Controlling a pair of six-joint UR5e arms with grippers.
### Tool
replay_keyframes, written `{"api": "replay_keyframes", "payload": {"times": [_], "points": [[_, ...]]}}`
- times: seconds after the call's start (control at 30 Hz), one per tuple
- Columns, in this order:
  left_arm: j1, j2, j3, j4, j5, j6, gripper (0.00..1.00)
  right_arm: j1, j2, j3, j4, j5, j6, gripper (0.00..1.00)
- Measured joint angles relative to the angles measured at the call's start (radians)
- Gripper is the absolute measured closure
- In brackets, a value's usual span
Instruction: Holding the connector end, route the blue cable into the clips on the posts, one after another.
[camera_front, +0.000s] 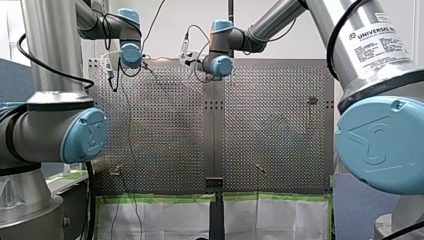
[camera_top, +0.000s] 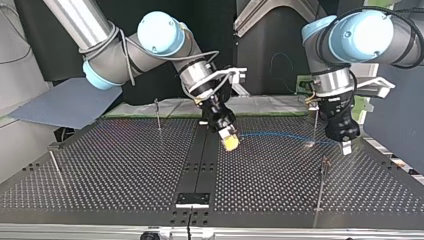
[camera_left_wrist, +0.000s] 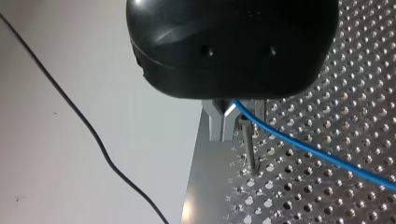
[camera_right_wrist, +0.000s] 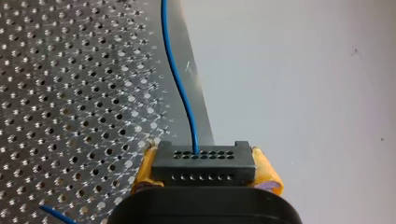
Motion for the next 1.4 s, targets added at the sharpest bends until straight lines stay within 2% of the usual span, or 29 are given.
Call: {"api": "replay_keyframes", "payload": {"times": [0.2, 0.4, 0.7, 0.97, 1.4], "points": [[0.051, -0.008, 0.000, 0.006, 0.053, 0.003, 1.00, 0.006, 0.028, -0.035, 0.005, -0.001, 0.002, 1.00], [0.066, -0.036, 0.020, 0.011, 0.095, 0.007, 1.00, 0.014, 0.050, -0.057, 0.007, 0.001, 0.001, 1.00], [0.074, -0.075, 0.068, 0.006, 0.116, 0.005, 1.00, 0.021, 0.067, -0.082, 0.007, 0.002, 0.000, 1.00], [0.091, -0.098, 0.079, 0.004, 0.120, 0.004, 1.00, 0.027, 0.095, -0.106, 0.008, 0.003, 0.000, 1.00], [0.121, -0.138, 0.122, 0.005, 0.162, -0.011, 1.00, 0.029, 0.110, -0.144, 0.011, 0.003, -0.001, 1.00]]}}
